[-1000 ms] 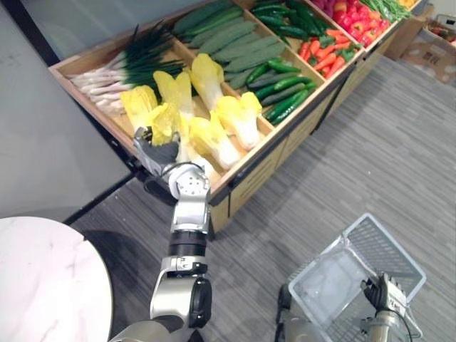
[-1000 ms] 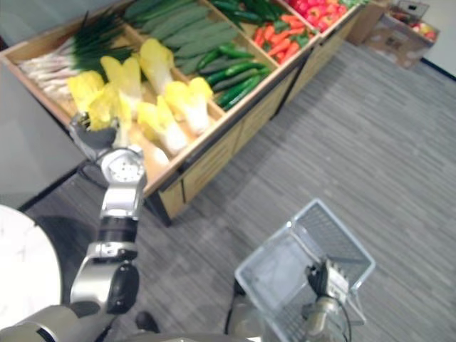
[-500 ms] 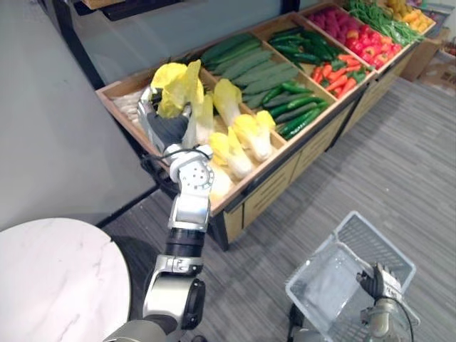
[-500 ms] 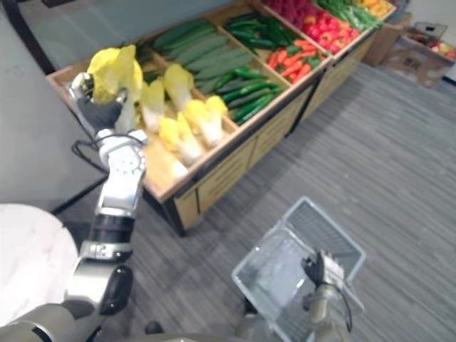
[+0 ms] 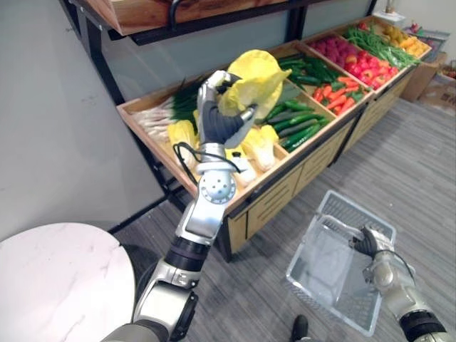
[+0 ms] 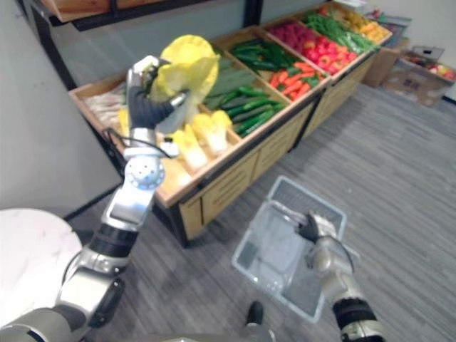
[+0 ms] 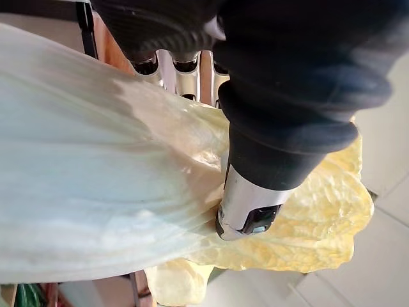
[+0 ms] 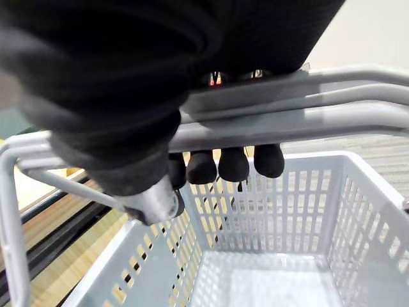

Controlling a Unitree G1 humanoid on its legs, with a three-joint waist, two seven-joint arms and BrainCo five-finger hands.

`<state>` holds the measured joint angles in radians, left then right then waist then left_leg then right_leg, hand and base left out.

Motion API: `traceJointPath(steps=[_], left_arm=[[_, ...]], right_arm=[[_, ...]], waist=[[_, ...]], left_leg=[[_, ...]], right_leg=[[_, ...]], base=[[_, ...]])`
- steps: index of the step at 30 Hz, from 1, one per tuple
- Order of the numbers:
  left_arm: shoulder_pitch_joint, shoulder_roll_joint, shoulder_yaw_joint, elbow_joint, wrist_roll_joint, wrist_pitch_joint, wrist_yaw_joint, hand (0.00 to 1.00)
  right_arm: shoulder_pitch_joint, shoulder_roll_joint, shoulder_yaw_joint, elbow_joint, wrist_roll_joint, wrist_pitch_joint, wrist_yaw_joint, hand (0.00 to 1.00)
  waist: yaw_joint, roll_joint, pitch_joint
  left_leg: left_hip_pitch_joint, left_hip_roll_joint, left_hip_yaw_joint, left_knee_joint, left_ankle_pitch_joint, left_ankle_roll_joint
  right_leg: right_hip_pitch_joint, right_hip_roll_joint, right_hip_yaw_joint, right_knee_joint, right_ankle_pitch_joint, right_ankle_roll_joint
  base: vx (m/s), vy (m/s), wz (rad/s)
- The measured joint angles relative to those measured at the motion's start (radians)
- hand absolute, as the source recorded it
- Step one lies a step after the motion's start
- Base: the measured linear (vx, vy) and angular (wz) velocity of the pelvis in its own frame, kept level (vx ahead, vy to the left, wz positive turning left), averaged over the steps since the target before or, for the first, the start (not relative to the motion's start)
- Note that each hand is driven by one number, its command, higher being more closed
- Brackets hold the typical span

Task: Pick vegetable in the basket

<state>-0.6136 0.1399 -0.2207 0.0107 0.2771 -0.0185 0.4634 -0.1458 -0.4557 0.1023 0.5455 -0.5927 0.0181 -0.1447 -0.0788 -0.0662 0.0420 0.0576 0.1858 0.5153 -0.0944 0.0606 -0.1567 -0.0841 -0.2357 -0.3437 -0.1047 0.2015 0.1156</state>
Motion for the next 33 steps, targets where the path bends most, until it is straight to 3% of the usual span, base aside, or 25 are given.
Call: traceJointPath(steps=[6, 11, 16, 25, 33], left_arm=[[0.054, -0.009, -0.117, -0.039, -0.040, -0.030, -0.101, 1.00], [0.090, -0.016, -0.202, -0.082, -0.079, -0.057, -0.174, 1.00], [0.146, -0.060, -0.306, -0.094, -0.080, -0.066, -0.234, 1.00], [0.156, -0.136, -0.420, 0.012, -0.079, -0.066, -0.275, 1.00], [0.195, -0.169, -0.452, 0.155, -0.072, -0.066, -0.273, 1.00]], right_arm=[[-0.106, -0.030, 0.039, 0.016, 0.013, 0.044, 0.123, 1.00], [-0.179, -0.058, 0.070, 0.015, 0.013, 0.052, 0.214, 1.00], [-0.204, -0.056, 0.102, -0.047, 0.026, 0.102, 0.313, 1.00], [-0.208, -0.027, 0.101, -0.181, 0.058, 0.235, 0.507, 1.00], [-0.208, 0.012, 0.062, -0.255, 0.058, 0.289, 0.590, 1.00]], waist=[[-0.001, 0.008, -0.005], [-0.001, 0.026, -0.016], [0.000, 0.030, -0.018], [-0.003, 0.036, -0.021], [-0.003, 0.037, -0.022]], left_leg=[[0.000, 0.000, -0.002, 0.000, 0.005, 0.001], [0.003, 0.000, 0.000, 0.000, 0.006, 0.002], [0.018, 0.001, 0.003, 0.000, 0.006, 0.001], [0.025, 0.003, 0.031, -0.002, 0.008, 0.000], [0.034, 0.006, 0.060, -0.005, 0.004, -0.004]], right_leg=[[0.002, 0.000, -0.002, 0.000, 0.002, 0.002], [0.004, 0.000, -0.001, 0.000, 0.002, 0.002], [0.016, 0.000, 0.002, 0.000, 0.002, 0.002], [0.000, 0.005, 0.025, 0.000, 0.003, 0.004], [-0.014, 0.013, 0.055, 0.000, 0.003, 0.004]], base=[[-0.01, -0.002, 0.01], [-0.02, -0.001, -0.01], [-0.05, -0.004, -0.02], [-0.04, -0.005, -0.09], [-0.03, -0.005, -0.10]])
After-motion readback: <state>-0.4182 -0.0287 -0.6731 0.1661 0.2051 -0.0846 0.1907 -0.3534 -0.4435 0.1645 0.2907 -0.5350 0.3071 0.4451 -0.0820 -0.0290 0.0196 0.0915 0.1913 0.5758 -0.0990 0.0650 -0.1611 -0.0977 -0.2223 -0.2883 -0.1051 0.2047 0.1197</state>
